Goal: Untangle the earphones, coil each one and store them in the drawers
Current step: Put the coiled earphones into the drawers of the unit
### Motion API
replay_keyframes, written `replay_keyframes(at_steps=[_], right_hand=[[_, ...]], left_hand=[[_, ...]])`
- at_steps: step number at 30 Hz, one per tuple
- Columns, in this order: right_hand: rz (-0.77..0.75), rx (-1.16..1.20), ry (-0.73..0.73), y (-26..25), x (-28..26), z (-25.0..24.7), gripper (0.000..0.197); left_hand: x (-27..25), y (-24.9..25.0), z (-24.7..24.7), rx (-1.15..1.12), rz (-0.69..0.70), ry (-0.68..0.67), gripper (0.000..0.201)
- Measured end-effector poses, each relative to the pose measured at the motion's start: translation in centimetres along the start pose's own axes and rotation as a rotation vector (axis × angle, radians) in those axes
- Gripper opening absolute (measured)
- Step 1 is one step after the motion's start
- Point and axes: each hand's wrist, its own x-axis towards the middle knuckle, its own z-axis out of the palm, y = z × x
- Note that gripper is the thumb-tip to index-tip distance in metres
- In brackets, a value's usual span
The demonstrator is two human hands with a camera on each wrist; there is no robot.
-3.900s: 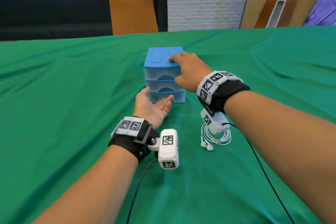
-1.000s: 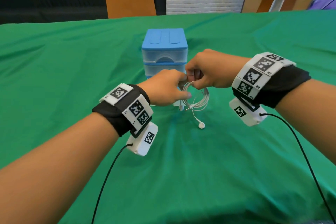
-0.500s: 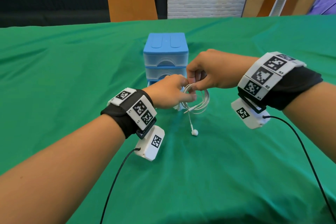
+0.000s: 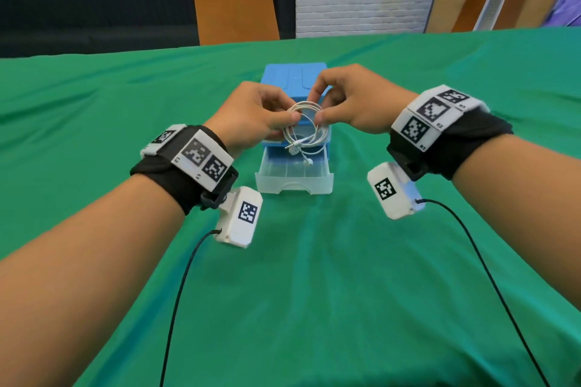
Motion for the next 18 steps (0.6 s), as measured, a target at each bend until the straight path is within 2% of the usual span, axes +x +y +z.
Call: replay_keyframes(at_steps=[4,10,14,18], right_hand=[[0.08,0.038,0.06,1.3,0.7,2.6,0.024],[0.216,-0.041,0.078,2.5,0.9,5.6,0.022],[0.268,-0.111,0.101,2.1,1.1,6.4,0.018],[0.272,-0.178,0.105,1.8,1.1,6.8,0.013]], left_hand=[[0.2,-1.7,0.3,0.077,-0.036,0.021,0.009],[0.5,-4.7,0.7,0.291,-0.043,0.035,0.03],[0.5,-4.9,0.6,0.594,0.051,-0.002,0.015],[-0.1,-4.8,0.0,0.852,0.103,-0.037,0.011]])
